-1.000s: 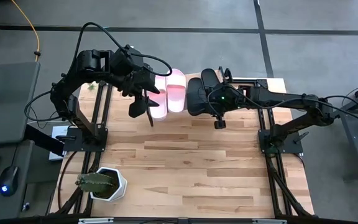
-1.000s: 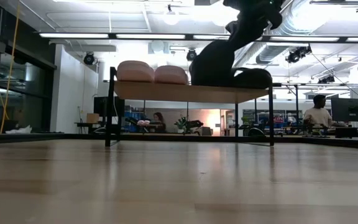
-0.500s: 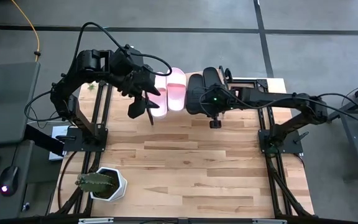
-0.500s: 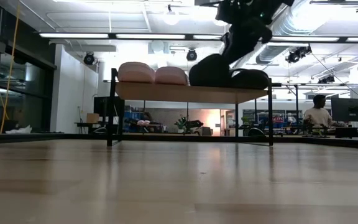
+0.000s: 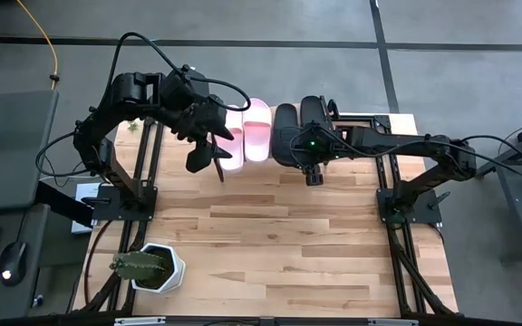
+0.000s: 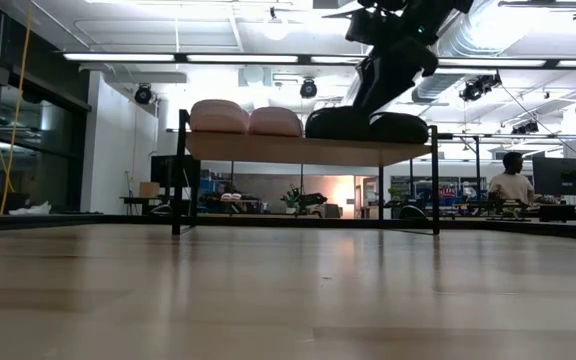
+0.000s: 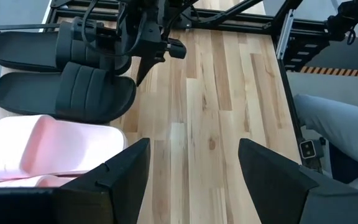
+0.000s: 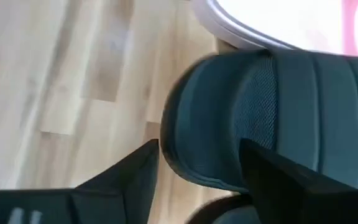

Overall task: Pick and place slides into the shelf
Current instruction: Put the black slipper on the shelf, then return to Home Position

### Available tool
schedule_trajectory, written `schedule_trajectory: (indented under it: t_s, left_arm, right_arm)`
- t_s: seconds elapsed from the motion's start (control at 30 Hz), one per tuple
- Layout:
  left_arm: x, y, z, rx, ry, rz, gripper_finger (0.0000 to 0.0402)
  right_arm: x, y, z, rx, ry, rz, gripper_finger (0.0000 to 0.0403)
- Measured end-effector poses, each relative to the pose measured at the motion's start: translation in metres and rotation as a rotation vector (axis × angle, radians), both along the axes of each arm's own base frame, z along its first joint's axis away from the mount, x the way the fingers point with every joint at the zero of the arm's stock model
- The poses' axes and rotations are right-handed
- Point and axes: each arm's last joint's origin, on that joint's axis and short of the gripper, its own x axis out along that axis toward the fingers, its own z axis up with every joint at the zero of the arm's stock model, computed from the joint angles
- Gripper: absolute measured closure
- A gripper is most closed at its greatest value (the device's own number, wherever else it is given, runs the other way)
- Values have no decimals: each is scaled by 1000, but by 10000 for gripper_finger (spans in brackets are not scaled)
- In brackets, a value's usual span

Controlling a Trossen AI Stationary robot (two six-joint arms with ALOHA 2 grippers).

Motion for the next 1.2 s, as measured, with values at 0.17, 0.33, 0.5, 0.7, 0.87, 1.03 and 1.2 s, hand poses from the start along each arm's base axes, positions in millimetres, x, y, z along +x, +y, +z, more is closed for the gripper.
schedule_trajectory:
  t_s: [0.17,0.33,0.5,0.7,0.87,1.03,1.2]
  left_arm:
    - [0,0,0,0,0,0,170]
    - [0,0,0,0,1,0,169]
    - [0,0,0,2,1,0,169]
    - [0,2,0,61,12,11,170]
    - [-2,2,1,97,12,32,170]
    - [-15,-1,11,120,-39,41,170]
    - [-42,-7,27,170,-120,79,170]
  right_arm:
    - [-1,2,-1,46,2,31,161]
    - [-2,2,-2,52,17,14,137]
    - [-2,2,-1,52,19,15,130]
    - [0,3,14,61,-19,-30,136]
    - [2,4,43,131,-93,-34,149]
    - [2,6,72,190,-170,-30,166]
    - [0,8,95,237,-248,-19,197]
